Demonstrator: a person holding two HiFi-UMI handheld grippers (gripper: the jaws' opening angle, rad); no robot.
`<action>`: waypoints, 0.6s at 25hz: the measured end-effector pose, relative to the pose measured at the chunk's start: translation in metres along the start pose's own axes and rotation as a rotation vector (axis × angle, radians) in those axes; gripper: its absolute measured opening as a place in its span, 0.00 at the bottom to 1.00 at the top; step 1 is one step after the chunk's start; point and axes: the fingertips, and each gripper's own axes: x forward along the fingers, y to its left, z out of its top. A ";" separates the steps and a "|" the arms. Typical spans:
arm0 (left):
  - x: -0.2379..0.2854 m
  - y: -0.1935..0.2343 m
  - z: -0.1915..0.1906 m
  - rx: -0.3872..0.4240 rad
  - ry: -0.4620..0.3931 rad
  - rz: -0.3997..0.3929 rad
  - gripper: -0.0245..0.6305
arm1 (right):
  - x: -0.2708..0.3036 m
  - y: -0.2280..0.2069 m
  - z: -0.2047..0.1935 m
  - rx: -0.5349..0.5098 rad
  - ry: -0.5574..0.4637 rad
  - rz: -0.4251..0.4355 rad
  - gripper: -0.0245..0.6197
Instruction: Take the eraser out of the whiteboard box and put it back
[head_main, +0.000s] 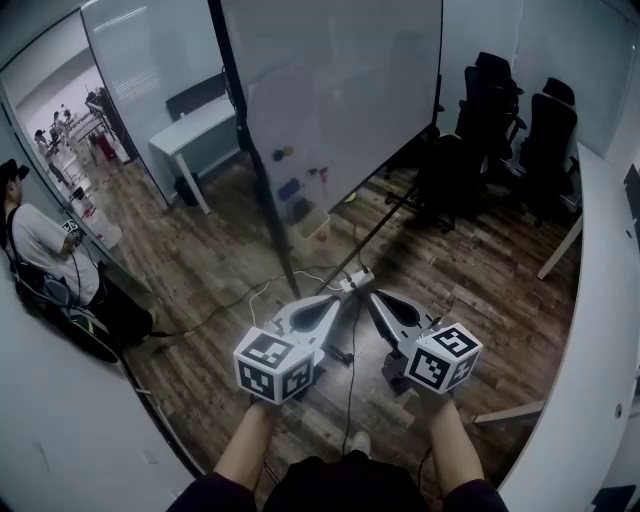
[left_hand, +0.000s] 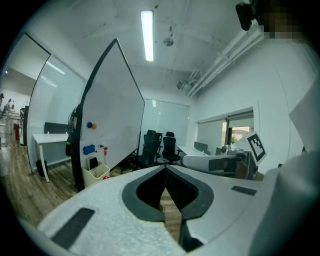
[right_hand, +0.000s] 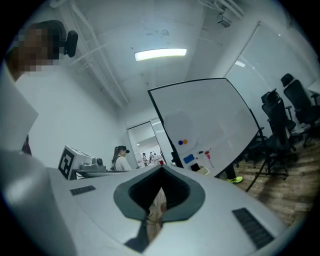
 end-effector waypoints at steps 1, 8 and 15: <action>0.002 0.001 0.000 -0.001 0.000 0.010 0.04 | 0.001 -0.002 0.000 -0.001 0.006 0.009 0.04; 0.012 0.018 0.001 -0.018 -0.003 0.075 0.04 | 0.015 -0.017 -0.005 0.010 0.042 0.053 0.04; 0.020 0.050 -0.002 -0.026 -0.003 0.106 0.04 | 0.045 -0.031 -0.009 0.023 0.049 0.072 0.04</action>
